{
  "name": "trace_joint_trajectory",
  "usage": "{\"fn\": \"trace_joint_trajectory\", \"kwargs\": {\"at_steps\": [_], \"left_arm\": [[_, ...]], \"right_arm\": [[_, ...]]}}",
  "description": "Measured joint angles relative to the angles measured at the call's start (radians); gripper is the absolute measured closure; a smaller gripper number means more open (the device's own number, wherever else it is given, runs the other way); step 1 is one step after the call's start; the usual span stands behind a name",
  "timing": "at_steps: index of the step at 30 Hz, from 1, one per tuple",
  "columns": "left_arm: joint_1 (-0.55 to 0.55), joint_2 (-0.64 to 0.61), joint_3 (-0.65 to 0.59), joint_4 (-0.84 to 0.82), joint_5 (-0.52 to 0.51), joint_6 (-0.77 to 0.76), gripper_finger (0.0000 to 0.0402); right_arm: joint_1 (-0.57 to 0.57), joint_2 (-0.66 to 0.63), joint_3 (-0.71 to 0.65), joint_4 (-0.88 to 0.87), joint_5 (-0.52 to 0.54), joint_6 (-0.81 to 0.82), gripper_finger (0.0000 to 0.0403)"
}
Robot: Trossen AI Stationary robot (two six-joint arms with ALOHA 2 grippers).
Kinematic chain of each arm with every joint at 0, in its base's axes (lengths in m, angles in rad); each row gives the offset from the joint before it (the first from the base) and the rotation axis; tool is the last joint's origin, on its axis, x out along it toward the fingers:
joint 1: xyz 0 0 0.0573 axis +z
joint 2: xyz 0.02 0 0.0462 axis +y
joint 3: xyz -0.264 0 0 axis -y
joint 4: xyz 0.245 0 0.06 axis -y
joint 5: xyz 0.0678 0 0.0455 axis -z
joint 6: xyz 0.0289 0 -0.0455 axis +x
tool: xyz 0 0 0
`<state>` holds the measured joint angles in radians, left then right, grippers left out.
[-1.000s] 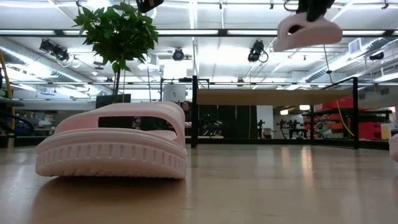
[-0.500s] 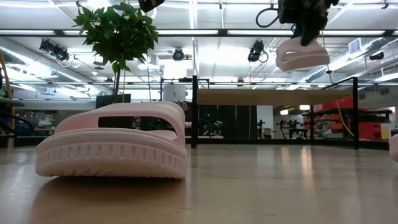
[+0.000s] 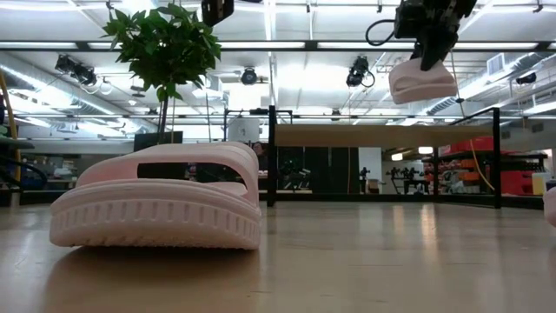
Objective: Pick and place slides into the shelf
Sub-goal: Put the middle right pink slide on the shelf
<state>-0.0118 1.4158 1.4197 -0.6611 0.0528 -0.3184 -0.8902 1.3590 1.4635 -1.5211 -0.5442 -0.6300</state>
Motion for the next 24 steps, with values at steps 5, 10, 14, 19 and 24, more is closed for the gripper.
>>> {"fn": "trace_joint_trajectory", "kwargs": {"at_steps": [5, 10, 14, 19, 24], "left_arm": [[0.018, 0.000, 0.000, 0.020, 0.000, 0.026, 0.0384], [0.021, 0.000, 0.000, 0.021, 0.001, 0.073, 0.0379], [0.021, 0.000, 0.000, 0.021, 0.001, 0.079, 0.0386], [0.021, 0.000, 0.000, 0.021, 0.001, 0.103, 0.0391], [0.021, 0.000, 0.000, 0.021, 0.001, 0.120, 0.0384]], "right_arm": [[0.000, 0.000, 0.000, 0.000, 0.062, -0.025, 0.0394], [-0.007, 0.009, 0.000, 0.000, 0.111, -0.029, 0.0394], [-0.016, 0.010, 0.000, -0.008, 0.113, -0.029, 0.0394], [-0.036, 0.010, 0.000, -0.029, 0.119, -0.029, 0.0394], [-0.059, 0.010, 0.000, -0.039, 0.121, -0.052, 0.0394]]}}
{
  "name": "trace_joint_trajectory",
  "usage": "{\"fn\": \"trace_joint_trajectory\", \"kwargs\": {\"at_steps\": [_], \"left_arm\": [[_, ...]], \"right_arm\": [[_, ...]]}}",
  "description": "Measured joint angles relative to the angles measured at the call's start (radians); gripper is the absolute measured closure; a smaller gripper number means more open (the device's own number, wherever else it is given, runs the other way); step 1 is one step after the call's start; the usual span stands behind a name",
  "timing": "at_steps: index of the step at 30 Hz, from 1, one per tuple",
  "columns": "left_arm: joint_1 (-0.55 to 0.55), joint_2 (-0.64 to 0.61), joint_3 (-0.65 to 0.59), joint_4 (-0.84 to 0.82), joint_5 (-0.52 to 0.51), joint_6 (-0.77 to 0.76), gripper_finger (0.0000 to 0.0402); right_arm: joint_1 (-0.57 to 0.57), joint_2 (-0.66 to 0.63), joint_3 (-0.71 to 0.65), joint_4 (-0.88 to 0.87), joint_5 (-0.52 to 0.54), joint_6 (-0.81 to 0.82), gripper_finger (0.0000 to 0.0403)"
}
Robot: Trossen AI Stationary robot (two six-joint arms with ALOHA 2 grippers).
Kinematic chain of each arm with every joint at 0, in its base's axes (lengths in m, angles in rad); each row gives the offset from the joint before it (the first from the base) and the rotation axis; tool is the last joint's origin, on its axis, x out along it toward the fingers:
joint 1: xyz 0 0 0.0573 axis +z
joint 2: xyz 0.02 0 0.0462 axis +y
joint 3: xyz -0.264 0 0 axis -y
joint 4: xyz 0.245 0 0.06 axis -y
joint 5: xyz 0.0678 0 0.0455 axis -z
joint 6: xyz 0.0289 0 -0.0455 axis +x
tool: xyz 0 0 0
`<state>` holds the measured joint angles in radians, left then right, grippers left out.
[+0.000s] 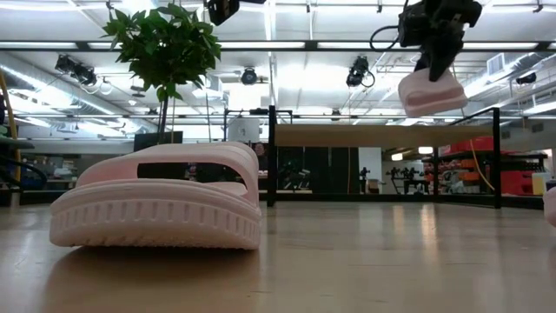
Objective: Pick and place slides into the shelf
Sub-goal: Put the middle right pink slide on the shelf
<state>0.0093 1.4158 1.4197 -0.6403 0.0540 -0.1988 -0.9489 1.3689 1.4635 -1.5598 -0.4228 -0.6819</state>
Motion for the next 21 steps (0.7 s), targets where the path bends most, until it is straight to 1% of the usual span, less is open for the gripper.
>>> {"fn": "trace_joint_trajectory", "kwargs": {"at_steps": [4, 9, 14, 21], "left_arm": [[0.000, 0.000, 0.000, 0.000, 0.000, 0.012, 0.0379], [0.007, 0.000, 0.000, 0.000, 0.000, 0.014, 0.0386], [0.012, 0.000, 0.000, 0.000, 0.000, 0.028, 0.0391], [0.016, 0.000, 0.000, 0.001, 0.000, 0.039, 0.0380]], "right_arm": [[-0.016, 0.000, 0.000, 0.000, 0.009, -0.009, 0.0394], [-0.020, 0.004, 0.000, -0.007, 0.050, -0.029, 0.0394], [-0.020, 0.028, 0.000, -0.012, 0.051, -0.034, 0.0394], [-0.020, 0.069, 0.002, -0.006, 0.049, -0.037, 0.0394]]}}
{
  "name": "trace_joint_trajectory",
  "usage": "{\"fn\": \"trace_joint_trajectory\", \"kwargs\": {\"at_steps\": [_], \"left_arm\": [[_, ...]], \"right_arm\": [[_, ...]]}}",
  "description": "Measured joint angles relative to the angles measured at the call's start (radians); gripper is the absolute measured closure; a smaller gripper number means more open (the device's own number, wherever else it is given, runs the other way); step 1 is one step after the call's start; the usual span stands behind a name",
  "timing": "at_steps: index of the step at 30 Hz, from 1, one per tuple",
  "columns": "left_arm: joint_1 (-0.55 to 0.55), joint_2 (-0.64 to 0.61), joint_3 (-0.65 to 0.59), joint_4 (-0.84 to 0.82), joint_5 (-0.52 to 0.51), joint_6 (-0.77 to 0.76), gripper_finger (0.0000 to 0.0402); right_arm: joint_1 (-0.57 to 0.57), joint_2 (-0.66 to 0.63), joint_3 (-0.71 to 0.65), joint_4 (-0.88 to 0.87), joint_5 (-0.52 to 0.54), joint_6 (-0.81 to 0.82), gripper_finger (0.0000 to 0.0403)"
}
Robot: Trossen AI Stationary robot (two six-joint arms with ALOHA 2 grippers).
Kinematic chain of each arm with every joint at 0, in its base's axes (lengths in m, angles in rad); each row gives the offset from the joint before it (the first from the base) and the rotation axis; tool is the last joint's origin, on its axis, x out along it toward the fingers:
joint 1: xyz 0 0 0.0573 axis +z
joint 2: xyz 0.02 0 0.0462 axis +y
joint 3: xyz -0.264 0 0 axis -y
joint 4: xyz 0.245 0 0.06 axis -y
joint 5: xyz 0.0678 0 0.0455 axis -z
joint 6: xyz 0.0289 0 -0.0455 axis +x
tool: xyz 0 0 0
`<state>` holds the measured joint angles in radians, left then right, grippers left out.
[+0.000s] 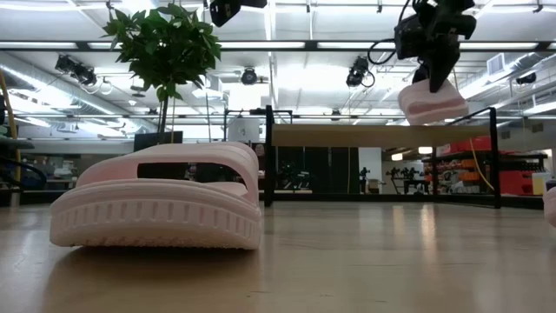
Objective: Pick and place slides into the shelf
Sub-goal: Put the middle right pink slide on the shelf
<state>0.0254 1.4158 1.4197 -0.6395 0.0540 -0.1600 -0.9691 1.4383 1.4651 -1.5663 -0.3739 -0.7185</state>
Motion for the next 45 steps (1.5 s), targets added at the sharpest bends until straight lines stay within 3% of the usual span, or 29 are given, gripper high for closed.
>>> {"fn": "trace_joint_trajectory", "kwargs": {"at_steps": [13, 24, 36, 45], "left_arm": [[0.000, 0.000, 0.000, 0.000, 0.000, 0.000, 0.0393], [0.000, 0.000, 0.000, 0.000, 0.000, 0.000, 0.0375], [0.000, 0.000, 0.000, 0.000, 0.000, 0.000, 0.0391], [0.000, 0.000, 0.000, 0.001, -0.035, -0.001, 0.0372]], "right_arm": [[-0.012, 0.024, 0.000, 0.000, 0.000, 0.000, 0.0394], [-0.059, 0.024, -0.002, 0.000, 0.007, -0.018, 0.0390], [-0.058, 0.024, -0.002, 0.027, 0.123, -0.019, 0.0332], [-0.058, 0.024, -0.002, 0.043, 0.203, -0.020, 0.0282]]}}
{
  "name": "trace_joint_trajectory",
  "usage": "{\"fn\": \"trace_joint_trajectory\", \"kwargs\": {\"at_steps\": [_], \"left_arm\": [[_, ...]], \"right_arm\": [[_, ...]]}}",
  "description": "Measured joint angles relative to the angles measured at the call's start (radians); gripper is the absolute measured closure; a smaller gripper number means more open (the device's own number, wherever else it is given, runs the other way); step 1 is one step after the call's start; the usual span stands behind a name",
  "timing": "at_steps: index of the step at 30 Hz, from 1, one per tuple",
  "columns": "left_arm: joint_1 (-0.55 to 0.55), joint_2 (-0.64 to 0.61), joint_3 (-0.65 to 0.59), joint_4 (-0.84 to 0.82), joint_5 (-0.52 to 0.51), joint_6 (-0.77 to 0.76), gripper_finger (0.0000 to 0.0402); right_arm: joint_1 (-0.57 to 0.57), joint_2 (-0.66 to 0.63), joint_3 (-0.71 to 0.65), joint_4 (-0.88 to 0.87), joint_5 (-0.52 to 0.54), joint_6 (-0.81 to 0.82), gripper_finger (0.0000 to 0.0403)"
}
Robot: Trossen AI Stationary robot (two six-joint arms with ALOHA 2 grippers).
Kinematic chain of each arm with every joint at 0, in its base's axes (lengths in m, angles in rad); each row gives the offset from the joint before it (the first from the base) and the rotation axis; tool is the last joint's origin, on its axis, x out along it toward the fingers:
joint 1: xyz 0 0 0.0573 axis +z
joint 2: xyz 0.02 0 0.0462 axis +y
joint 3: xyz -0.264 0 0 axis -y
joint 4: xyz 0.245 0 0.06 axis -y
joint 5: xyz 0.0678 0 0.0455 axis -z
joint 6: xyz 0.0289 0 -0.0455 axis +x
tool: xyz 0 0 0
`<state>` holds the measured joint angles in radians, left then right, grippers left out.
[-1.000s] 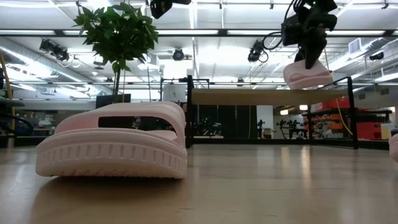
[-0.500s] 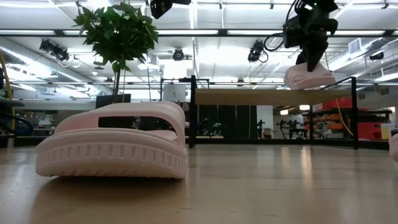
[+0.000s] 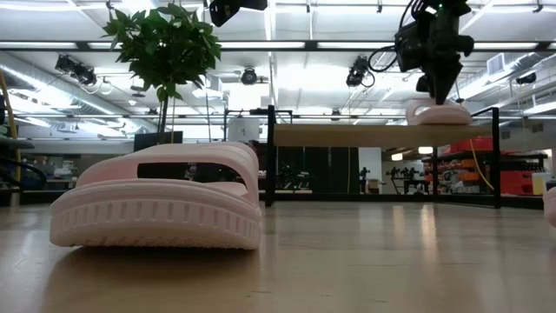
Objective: Pick and place slides into the shelf
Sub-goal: Put the middle right pink slide on the shelf
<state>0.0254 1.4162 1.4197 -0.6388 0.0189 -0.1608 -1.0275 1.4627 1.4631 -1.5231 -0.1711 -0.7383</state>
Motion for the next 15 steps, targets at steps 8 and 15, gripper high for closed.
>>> {"fn": "trace_joint_trajectory", "kwargs": {"at_steps": [8, 15], "left_arm": [[0.000, 0.000, 0.000, 0.000, 0.000, 0.000, 0.0375], [0.000, 0.000, 0.000, 0.000, 0.000, 0.000, 0.0381]], "right_arm": [[0.003, 0.000, 0.000, 0.014, 0.064, 0.000, 0.0241], [0.005, -0.003, 0.000, 0.015, 0.073, -0.001, 0.0220]]}}
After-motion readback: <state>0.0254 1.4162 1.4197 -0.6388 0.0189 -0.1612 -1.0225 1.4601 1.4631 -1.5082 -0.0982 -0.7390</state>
